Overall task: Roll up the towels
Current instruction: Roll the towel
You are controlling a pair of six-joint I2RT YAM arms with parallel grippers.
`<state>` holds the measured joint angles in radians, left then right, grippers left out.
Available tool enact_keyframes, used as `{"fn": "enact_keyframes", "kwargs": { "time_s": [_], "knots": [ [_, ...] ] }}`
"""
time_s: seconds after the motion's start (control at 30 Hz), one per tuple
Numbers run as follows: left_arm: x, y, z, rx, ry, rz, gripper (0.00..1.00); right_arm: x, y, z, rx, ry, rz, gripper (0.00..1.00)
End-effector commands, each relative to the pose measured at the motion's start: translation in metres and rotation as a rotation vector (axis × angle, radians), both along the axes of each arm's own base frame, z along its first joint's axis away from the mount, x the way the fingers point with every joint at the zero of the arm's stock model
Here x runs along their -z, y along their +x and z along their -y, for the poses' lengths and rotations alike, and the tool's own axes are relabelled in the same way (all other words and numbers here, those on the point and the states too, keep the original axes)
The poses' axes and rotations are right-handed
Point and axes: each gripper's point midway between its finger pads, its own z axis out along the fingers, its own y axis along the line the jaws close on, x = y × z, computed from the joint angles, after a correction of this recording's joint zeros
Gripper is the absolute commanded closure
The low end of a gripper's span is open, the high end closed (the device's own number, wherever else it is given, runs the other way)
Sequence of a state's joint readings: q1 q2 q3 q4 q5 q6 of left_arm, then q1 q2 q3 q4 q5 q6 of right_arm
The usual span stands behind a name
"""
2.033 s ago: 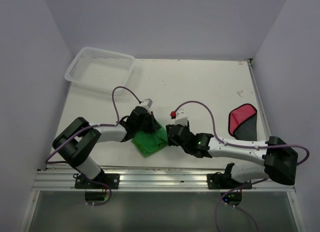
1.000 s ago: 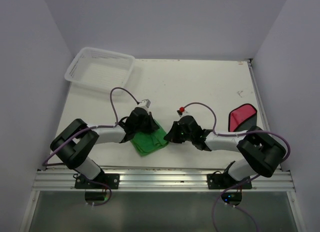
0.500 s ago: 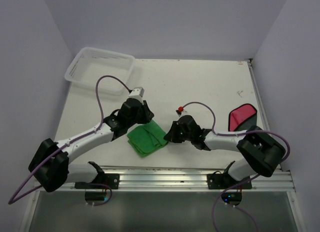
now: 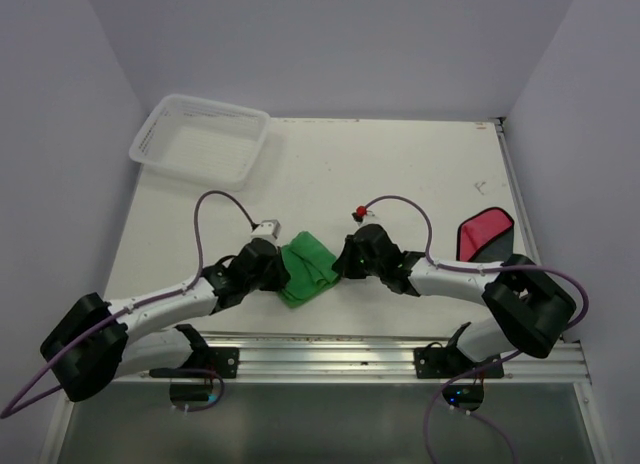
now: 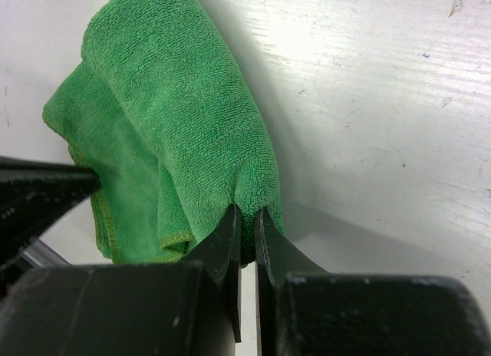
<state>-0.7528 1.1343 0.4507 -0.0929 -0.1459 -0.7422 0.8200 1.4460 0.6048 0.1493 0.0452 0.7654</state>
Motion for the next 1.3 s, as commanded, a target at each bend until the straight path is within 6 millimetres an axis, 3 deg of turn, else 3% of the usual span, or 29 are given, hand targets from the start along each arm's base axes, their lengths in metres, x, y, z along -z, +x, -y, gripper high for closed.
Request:
{"fn": "enact_keyframes", "kwargs": {
  "time_s": [0.0, 0.43, 0.77, 1.1, 1.27],
  "knots": [
    [-0.009, -0.006, 0.023, 0.035, -0.058, 0.037, 0.90, -0.018, 0.013, -0.002, 0.032, 0.008, 0.054, 1.00],
    [0.036, -0.041, 0.044, 0.136, -0.014, -0.036, 0.92, -0.026, 0.019, 0.001, 0.075, 0.007, 0.074, 1.00],
    [0.040, -0.057, 0.068, 0.185, -0.001, -0.046, 0.93, -0.041, 0.029, 0.005, 0.108, -0.003, 0.126, 1.00],
    [0.045, -0.061, 0.075, 0.200, 0.021, -0.063, 0.93, -0.016, 0.012, 0.022, 0.022, -0.236, 0.226, 1.00],
    [0.045, -0.061, 0.075, 0.199, 0.026, -0.066, 0.93, -0.012, 0.002, 0.018, -0.013, -0.334, 0.292, 1.00]
  ]
}}
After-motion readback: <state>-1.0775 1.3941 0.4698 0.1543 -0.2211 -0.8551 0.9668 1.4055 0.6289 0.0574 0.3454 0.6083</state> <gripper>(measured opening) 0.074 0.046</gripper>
